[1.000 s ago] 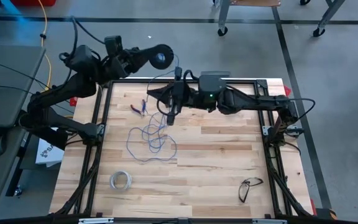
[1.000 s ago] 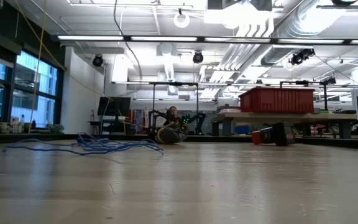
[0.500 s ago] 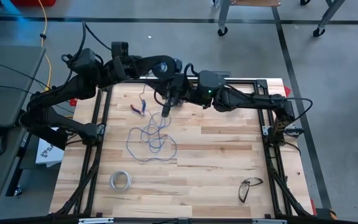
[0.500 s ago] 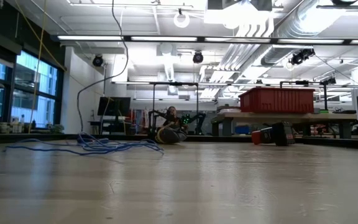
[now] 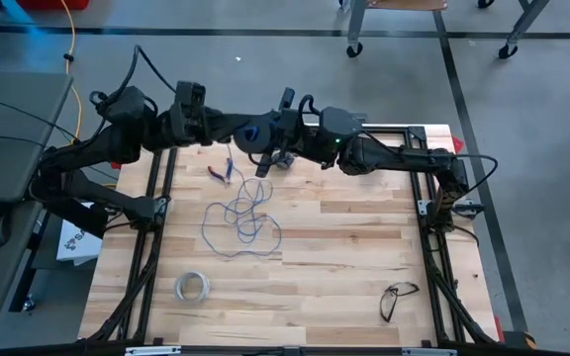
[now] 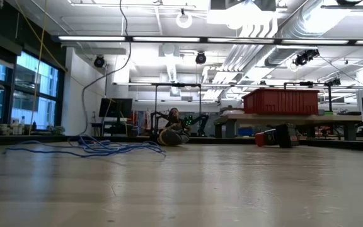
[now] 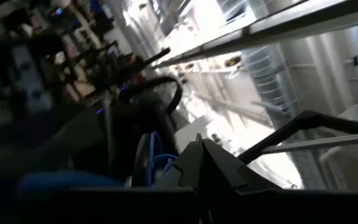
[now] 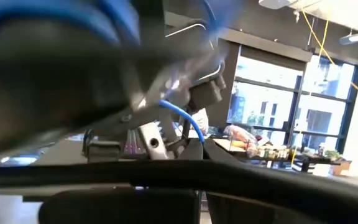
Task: Coil cords
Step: Coil the blue wire onto the black spool
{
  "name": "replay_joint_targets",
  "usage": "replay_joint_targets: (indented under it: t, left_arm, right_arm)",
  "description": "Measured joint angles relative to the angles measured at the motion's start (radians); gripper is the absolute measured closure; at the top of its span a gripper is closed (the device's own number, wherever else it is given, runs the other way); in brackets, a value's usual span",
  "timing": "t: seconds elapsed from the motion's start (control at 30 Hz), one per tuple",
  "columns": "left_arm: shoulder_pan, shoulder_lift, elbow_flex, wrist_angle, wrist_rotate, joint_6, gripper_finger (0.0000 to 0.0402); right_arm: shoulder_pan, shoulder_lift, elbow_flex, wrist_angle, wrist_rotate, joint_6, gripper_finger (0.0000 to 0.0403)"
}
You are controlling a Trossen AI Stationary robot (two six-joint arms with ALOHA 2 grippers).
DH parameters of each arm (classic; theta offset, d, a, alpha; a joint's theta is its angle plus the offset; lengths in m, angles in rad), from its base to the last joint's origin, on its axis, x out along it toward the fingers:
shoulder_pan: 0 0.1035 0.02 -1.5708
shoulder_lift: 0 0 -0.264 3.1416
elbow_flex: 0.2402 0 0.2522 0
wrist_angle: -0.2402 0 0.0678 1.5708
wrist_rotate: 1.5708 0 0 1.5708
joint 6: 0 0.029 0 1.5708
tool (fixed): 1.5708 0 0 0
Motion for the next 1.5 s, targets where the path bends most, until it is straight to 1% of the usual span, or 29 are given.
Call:
replay_joint_targets:
  t: [0.1,0.2,0.3,0.43,0.53,0.67,0.8,0.9,1.0,1.07,1.13,1.27,1.4,1.43,1.5]
  left_arm:
    - [-0.014,-0.02,0.0,-0.075,-0.014,-0.009,0.0402]
    - [-0.026,-0.047,0.0,-0.113,-0.027,0.005,0.0402]
    - [-0.031,-0.081,0.0,-0.166,-0.031,0.04,0.0401]
    - [-0.03,-0.121,0.0,-0.29,-0.047,0.075,0.0402]
    - [-0.03,-0.137,-0.001,-0.368,-0.057,0.13,0.0402]
    - [-0.03,-0.153,-0.002,-0.446,-0.107,0.28,0.0402]
    - [-0.025,-0.163,-0.002,-0.496,-0.2,0.527,0.0402]
    - [-0.017,-0.165,-0.002,-0.519,-0.292,0.714,0.0401]
    - [-0.014,-0.164,-0.002,-0.521,-0.414,0.88,0.0401]
    - [-0.014,-0.157,-0.002,-0.459,-0.492,0.968,0.0401]
    - [-0.013,-0.146,-0.002,-0.378,-0.515,1.029,0.0401]
    - [-0.013,-0.126,-0.002,-0.194,-0.457,1.12,0.0401]
    - [-0.013,-0.116,-0.001,-0.112,-0.394,1.147,0.0401]
    - [-0.013,-0.115,-0.001,-0.092,-0.381,1.146,0.0401]
    - [-0.002,-0.115,-0.001,-0.053,-0.338,1.131,0.0401]
  right_arm:
    - [-0.001,0.0,0.0,-0.003,0.0,-0.034,0.0403]
    - [-0.008,0.0,0.0,-0.003,0.0,-0.069,0.0403]
    - [-0.021,-0.006,0.0,-0.015,0.0,-0.097,0.0403]
    - [-0.049,-0.028,0.0,-0.06,0.001,-0.125,0.0403]
    - [-0.076,-0.056,0.0,-0.096,-0.002,-0.127,0.0403]
    - [-0.111,-0.09,0.0,-0.164,-0.002,-0.154,0.0403]
    - [-0.136,-0.134,0.0,-0.292,-0.007,-0.153,0.0403]
    - [-0.148,-0.173,0.0,-0.373,-0.008,-0.126,0.0403]
    - [-0.157,-0.207,0.0,-0.451,0.0,-0.09,0.0403]
    - [-0.159,-0.226,0.001,-0.489,0.008,-0.07,0.0402]
    - [-0.159,-0.238,0.002,-0.519,0.01,-0.067,0.0402]
    - [-0.156,-0.234,0.002,-0.548,-0.001,-0.039,0.0402]
    - [-0.157,-0.236,0.001,-0.561,-0.008,0.07,0.0402]
    - [-0.157,-0.237,0.001,-0.573,-0.025,0.094,0.04]
    - [-0.158,-0.236,0.001,-0.6,-0.1,0.138,0.0388]
